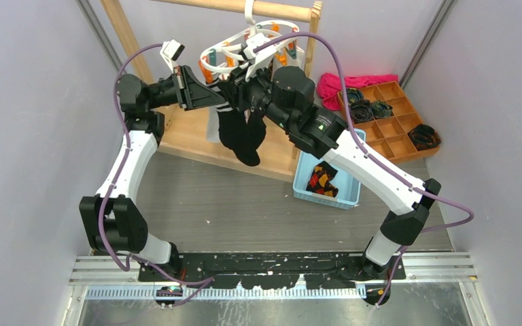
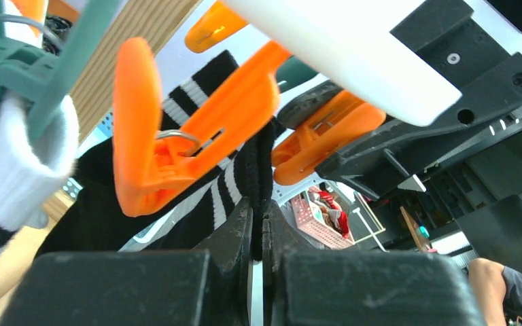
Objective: Clip the socks to the hanger
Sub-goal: Clamp the sock onto the hanger.
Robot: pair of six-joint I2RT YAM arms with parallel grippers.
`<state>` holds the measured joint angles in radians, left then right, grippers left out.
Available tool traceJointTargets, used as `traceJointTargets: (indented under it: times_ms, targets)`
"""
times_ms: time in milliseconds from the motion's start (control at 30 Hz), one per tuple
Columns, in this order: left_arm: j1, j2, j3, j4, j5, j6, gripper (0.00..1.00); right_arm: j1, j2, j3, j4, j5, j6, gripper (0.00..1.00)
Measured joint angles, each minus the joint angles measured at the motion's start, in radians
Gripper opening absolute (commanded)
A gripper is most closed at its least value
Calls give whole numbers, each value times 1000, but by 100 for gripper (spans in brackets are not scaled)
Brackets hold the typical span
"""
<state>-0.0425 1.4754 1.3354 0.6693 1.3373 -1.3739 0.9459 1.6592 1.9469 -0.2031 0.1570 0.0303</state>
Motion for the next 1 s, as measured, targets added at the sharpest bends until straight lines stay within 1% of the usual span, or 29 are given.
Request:
traceJointTargets:
  times_ms: [200,400,467,533,567,600,667,767,867,933,1000]
  targets:
    - [0,8,0,113,26,-64,0,-5,0,-1,2,-11,14,12]
    - [0,59,2,234,44,-139,0,-11,0,-10,8,-23,30,11]
    - [0,67,-3,259,36,-142,0,-12,0,-10,8,-22,34,11]
    - [0,51,-29,261,15,-103,0,-12,-1,-10,8,-17,41,11]
    - [0,24,-64,230,-8,-51,0,-12,-1,-10,8,-12,46,11]
    - [1,-13,-99,164,-35,25,0,-12,-1,-10,8,-7,51,11]
    - [2,-105,-140,-50,-101,230,0,-12,-1,-10,8,2,57,11]
    - [-4,-257,-130,-423,-264,561,0,-12,-1,-10,8,18,68,11]
    - [-13,-360,-109,-626,-384,774,0,-12,-1,-10,8,26,78,11]
    - [-26,-404,-111,-717,-457,876,0,-12,-1,-10,8,34,82,11]
    - [-51,-453,-147,-776,-560,973,0,-12,-1,-10,8,40,88,11]
